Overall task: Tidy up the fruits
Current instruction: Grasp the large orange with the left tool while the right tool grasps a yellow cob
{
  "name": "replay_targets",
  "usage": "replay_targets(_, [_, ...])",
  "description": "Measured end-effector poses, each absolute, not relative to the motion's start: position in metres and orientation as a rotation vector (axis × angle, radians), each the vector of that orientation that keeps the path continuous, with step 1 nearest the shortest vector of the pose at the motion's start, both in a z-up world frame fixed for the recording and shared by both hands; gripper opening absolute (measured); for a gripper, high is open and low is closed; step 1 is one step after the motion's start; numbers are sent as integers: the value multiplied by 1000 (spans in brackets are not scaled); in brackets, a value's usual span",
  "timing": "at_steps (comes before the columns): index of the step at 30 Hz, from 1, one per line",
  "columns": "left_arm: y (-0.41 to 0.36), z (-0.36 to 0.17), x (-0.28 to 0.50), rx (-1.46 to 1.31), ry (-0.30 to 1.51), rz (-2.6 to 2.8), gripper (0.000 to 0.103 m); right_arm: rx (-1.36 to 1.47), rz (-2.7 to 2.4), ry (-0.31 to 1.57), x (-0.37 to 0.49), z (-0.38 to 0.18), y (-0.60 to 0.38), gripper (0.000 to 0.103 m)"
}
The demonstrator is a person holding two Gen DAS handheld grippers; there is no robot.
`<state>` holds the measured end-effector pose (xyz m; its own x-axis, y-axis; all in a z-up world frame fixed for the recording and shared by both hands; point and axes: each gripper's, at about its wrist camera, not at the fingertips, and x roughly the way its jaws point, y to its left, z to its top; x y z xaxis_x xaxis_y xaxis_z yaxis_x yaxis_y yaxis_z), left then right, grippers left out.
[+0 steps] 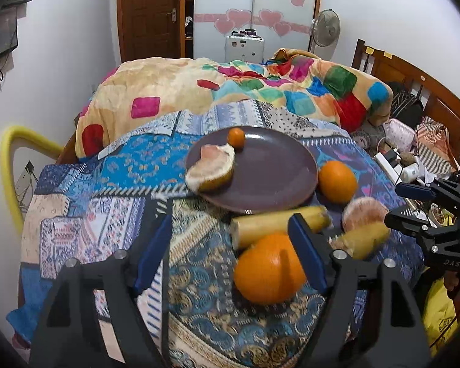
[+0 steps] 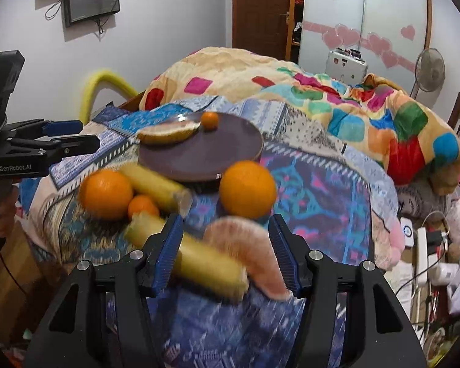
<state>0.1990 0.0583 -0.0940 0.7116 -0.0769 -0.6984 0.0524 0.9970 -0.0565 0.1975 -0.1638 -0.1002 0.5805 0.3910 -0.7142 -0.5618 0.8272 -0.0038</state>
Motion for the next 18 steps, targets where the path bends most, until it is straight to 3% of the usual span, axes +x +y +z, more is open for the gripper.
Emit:
replay_targets(5, [49,-109,185,-14,792,-78,84,-233,582,779,185,-113,-170,59])
replay_targets(18, [29,-140,184,27,842,-133,84,-278,602,820,181,-135,-160,61])
